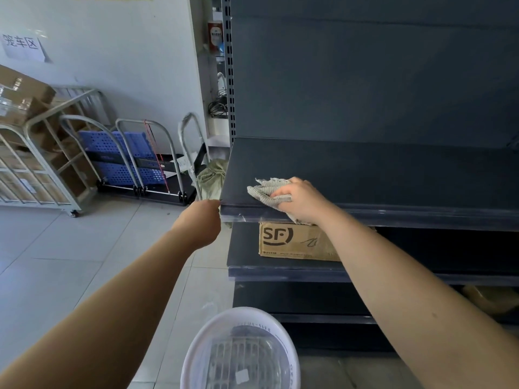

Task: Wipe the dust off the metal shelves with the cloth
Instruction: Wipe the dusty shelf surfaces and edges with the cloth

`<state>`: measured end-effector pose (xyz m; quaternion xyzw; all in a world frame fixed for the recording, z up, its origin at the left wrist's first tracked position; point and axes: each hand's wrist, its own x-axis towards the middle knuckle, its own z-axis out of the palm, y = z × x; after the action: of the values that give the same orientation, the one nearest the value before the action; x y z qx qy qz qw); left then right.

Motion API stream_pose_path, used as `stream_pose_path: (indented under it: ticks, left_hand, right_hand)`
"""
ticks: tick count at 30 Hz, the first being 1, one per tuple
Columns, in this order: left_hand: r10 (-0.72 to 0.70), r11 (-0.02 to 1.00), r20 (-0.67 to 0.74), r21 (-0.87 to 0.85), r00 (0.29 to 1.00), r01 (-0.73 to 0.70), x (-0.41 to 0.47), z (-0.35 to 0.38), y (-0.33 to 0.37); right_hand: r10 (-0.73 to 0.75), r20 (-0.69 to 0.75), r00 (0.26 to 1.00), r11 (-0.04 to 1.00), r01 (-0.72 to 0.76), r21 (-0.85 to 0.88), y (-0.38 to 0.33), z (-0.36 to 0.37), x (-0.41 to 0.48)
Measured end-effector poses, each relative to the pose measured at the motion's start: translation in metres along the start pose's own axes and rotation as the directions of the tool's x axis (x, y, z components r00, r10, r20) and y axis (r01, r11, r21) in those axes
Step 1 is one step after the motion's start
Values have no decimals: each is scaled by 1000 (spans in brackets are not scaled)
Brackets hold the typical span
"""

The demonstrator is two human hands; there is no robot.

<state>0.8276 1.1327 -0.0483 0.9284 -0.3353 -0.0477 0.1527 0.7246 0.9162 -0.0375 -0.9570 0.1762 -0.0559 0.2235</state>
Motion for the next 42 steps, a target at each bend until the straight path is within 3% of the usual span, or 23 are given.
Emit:
stream_pose_path:
  ticks: [6, 9, 13, 23, 32, 36, 39, 42]
  left_hand:
    - [-13, 999, -53, -36, 999, 12, 0, -3, 4]
    - [31, 999, -124, -31, 992, -35, 1, -1, 10]
    - [93, 995, -184, 43, 979, -87, 4, 7, 25]
    - [152, 983, -135, 122, 979, -136, 17, 35, 98]
    - [109, 987, -144, 135, 983, -90, 20, 43, 116]
    - [55, 979, -190, 202, 980, -16, 12, 45, 97]
    - [-20, 966, -214, 247, 977, 74, 4, 47, 84]
    - [-91, 963, -204, 233, 975, 138, -3, 46, 72]
  right_hand:
    - [130, 11, 991, 991, -131, 41, 27, -27, -3]
    - [-13, 6, 1000, 998, 13, 69, -2, -13, 4]
    - [-150, -115, 982, 982, 134, -136, -31, 23, 8]
    - [-64, -261, 963, 992, 32, -124, 102, -31, -43]
    - [98, -282, 954, 995, -87, 49, 206, -90, -89]
    - [125, -451, 884, 973, -20, 230, 206, -83, -97]
    - [-60, -618, 784, 996, 90, 17, 197, -58, -100]
    - [-396, -570, 720, 913, 238, -332, 188, -33, -100]
